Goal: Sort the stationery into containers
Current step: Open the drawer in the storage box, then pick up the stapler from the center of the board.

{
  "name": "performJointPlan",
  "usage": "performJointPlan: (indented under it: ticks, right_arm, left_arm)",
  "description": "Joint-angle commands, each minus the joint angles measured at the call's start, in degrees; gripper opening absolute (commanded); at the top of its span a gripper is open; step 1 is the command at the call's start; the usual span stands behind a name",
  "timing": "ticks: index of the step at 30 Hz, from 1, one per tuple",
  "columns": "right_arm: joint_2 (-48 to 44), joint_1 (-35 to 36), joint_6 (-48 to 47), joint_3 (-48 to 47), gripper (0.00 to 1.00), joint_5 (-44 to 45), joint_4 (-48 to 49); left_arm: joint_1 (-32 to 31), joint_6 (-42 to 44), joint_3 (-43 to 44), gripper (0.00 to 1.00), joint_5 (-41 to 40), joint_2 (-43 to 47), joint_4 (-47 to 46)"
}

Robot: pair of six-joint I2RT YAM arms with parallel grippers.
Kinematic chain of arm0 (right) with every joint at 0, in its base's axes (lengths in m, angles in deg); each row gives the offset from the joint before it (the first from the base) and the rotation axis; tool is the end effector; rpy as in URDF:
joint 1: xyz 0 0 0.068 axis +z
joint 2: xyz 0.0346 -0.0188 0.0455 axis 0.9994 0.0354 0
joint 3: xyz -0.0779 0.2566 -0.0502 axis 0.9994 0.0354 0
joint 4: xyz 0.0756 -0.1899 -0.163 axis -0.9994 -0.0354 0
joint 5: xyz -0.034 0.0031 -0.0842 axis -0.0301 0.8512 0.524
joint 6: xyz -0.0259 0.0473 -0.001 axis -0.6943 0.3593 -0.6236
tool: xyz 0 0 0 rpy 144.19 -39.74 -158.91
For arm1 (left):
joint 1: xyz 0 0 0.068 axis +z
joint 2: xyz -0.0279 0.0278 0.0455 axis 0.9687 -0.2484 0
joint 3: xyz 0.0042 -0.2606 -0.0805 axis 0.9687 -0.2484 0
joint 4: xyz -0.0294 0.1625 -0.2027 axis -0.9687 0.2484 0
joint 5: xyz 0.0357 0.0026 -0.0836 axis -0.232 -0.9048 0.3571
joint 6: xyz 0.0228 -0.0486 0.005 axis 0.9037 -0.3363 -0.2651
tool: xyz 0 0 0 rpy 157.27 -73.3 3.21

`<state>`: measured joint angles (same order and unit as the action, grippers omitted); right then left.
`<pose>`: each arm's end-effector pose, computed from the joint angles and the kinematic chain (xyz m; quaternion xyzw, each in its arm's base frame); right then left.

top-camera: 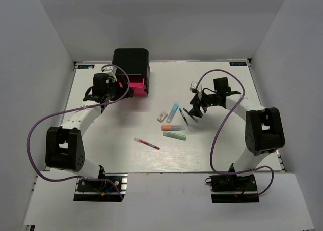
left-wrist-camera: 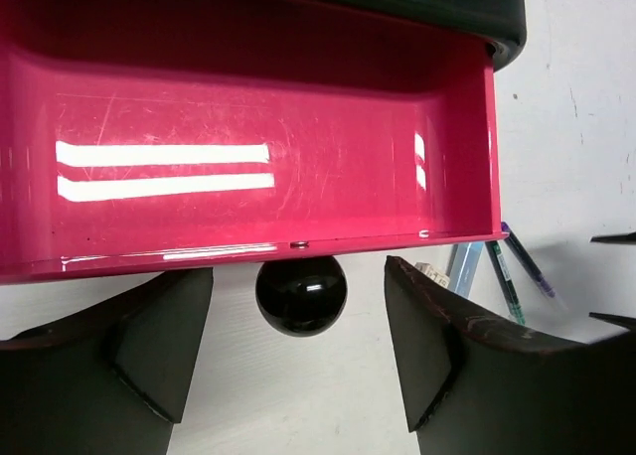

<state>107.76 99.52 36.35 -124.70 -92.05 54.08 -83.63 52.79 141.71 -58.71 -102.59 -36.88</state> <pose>0.3322 0.0955 0.2007 -0.5391 0.6798 0.2804 0.4106 0.3250 -0.0549 0.2518 -0.0486 0.8800 -0.2294 0.4131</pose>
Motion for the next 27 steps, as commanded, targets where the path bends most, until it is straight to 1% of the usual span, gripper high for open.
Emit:
performJointPlan:
  ticks: [1, 2, 4, 6, 7, 8, 9, 11, 16, 17, 20, 22, 23, 25, 27]
  right_arm:
    - [0.5, 1.7, -16.0, -2.0, 0.69, -4.4, -4.9]
    - [0.8, 2.9, -19.3, -2.9, 0.67, -4.1, -5.7]
    - [2.5, 3.9, -23.2, -5.7, 0.67, -3.8, -8.3]
    - [3.8, 6.3, -24.9, -7.5, 0.67, -3.3, -9.7]
    - [4.5, 7.5, -27.5, -8.4, 0.71, -3.1, -9.8]
    - [5.1, 8.0, -28.4, -8.6, 0.71, -2.6, -9.8]
    - [5.4, 9.4, -30.8, -9.5, 0.75, -1.7, -9.4]
    - [7.3, 11.7, -31.2, -10.3, 0.77, 0.2, -9.0]
    - [12.6, 16.7, -32.2, -17.9, 0.77, 0.8, -12.4]
    - [13.9, 17.4, -32.4, -19.1, 0.77, 0.9, -12.4]
    - [16.1, 20.3, -31.7, -20.6, 0.77, 2.4, -11.3]
    - [18.2, 21.7, -31.4, -23.1, 0.75, 3.9, -12.2]
    - [20.4, 21.8, -32.1, -24.0, 0.73, 4.2, -13.0]
    - [22.0, 22.8, -34.4, -27.8, 0.68, 5.2, -18.5]
    - [24.1, 23.1, -35.7, -29.1, 0.66, 6.1, -20.0]
  left_arm:
    - [0.0, 0.2, 0.4, 0.8, 0.2, 3.4, -0.2]
    - [0.0, 0.2, 0.4, 0.8, 0.2, 4.2, -0.2]
    - [0.0, 0.2, -0.9, 0.81, 0.2, 5.6, 1.0]
    - [0.0, 0.2, -2.8, 0.82, -0.3, 8.4, 1.5]
    - [0.0, 0.7, -4.2, 0.82, -0.3, 9.6, 2.2]
    - [0.0, 0.7, -5.0, 0.84, -0.3, 10.9, 2.2]
    - [0.0, 0.7, -5.8, 0.84, -0.9, 13.6, 2.9]
    - [0.0, 0.7, -8.4, 0.86, -1.4, 16.4, 4.1]
    - [0.0, -0.6, -13.7, 0.87, -3.1, 25.1, 7.4]
    - [0.0, -1.5, -14.5, 0.87, -3.8, 27.8, 8.6]
    - [0.0, -3.0, -17.3, 0.87, -4.3, 31.4, 10.1]
    - [0.0, -4.4, -18.8, 0.87, -4.9, 34.6, 11.1]
    - [0.0, -5.2, -18.8, 0.87, -4.9, 35.5, 11.8]
    - [0.0, -5.8, -20.2, 0.87, -5.4, 37.9, 12.5]
    - [0.0, -6.3, -20.8, 0.87, -5.4, 38.4, 13.2]
